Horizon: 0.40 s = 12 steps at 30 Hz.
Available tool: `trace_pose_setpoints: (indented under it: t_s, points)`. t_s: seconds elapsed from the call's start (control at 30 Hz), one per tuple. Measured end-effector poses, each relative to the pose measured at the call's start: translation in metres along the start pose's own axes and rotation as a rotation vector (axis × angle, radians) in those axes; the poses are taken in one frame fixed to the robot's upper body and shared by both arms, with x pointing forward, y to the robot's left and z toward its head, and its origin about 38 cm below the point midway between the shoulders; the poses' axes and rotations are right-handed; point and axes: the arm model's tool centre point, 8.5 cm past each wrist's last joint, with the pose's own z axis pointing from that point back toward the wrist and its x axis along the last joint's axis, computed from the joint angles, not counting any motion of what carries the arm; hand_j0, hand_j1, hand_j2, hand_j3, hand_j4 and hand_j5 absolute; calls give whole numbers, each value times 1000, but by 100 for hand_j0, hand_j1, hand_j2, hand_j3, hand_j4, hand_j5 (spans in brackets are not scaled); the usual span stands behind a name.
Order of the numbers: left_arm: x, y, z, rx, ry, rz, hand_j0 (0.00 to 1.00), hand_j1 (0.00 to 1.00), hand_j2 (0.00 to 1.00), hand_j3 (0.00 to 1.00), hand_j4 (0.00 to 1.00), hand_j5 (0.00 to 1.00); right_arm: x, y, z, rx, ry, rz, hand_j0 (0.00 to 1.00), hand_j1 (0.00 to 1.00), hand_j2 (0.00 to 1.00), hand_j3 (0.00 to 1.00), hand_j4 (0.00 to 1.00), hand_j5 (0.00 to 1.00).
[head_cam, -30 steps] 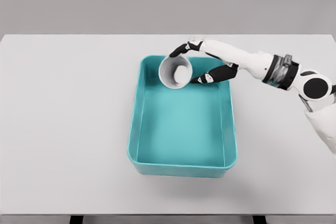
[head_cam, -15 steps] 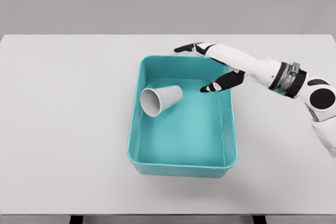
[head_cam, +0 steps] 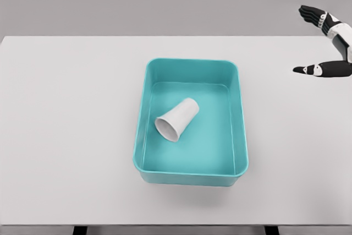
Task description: Put the paper cup into the basket with your right arm
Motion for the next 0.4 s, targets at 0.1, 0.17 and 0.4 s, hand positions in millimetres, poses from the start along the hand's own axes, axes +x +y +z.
trace_pose_setpoints:
  t_s: [0.1,0.17,0.4]
  points:
    - [0,0,0,0,0,0,100,100,100,100,100,100,-6,5,3,4,17,-12,100,100,100,100,100,100]
    - [0,0,0,0,0,0,100,100,100,100,100,100,-9,10,4,8,24,-23,100,100,100,100,100,100]
    - [0,0,0,0,0,0,100,100,100,100,100,100,-15,28,-4,29,26,-50,100,100,100,100,100,100]
